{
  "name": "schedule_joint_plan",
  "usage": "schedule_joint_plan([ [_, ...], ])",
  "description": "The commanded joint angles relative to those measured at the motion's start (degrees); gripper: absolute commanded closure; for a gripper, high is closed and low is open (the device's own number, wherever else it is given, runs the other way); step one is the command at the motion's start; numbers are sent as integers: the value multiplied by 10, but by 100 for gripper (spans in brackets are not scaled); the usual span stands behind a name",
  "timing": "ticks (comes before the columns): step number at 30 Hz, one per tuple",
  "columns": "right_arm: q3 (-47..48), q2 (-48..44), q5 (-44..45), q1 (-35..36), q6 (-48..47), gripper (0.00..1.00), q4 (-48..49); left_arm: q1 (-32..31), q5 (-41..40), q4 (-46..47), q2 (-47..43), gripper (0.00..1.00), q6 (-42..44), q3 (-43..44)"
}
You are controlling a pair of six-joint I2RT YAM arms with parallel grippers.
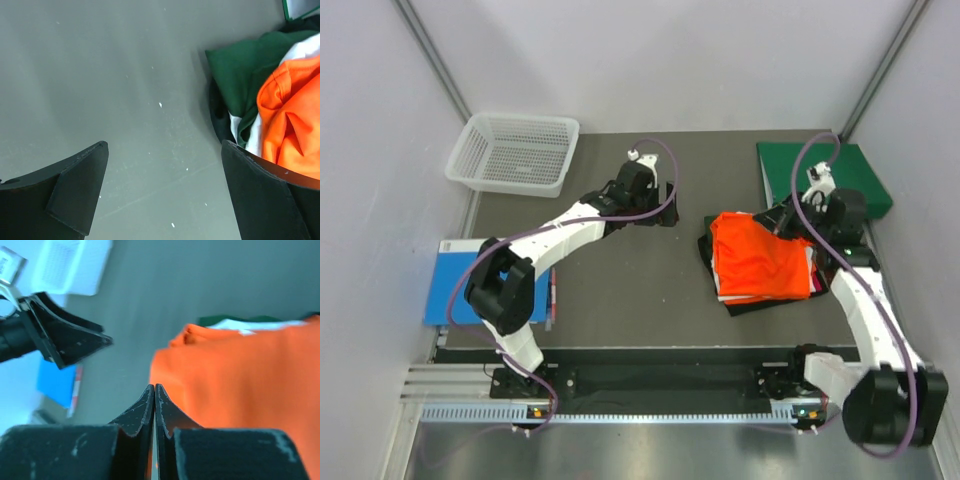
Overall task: Fold and stack the t-shirts
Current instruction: Put the neatly folded tshirt into the corner of the board with the right arm
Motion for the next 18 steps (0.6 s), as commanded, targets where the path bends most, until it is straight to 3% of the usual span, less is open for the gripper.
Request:
schedule_joint_plan([
  [1,-58,114,-195,-8,129,100,240,-5,20,2,-6,1,11,-7],
  [8,-195,266,-303,-28,406,100,702,-4,20,-9,18,1,11,0],
  [14,-251,471,-342,-110,600,99,1089,-5,17,-12,30,1,13,2],
  [15,-250,501,-347,-129,635,99,1119,-4,16,-13,32,1,14,3],
  [18,-251,562,-334,-136,624,99,1124,-4,16,-18,39,1,13,8],
])
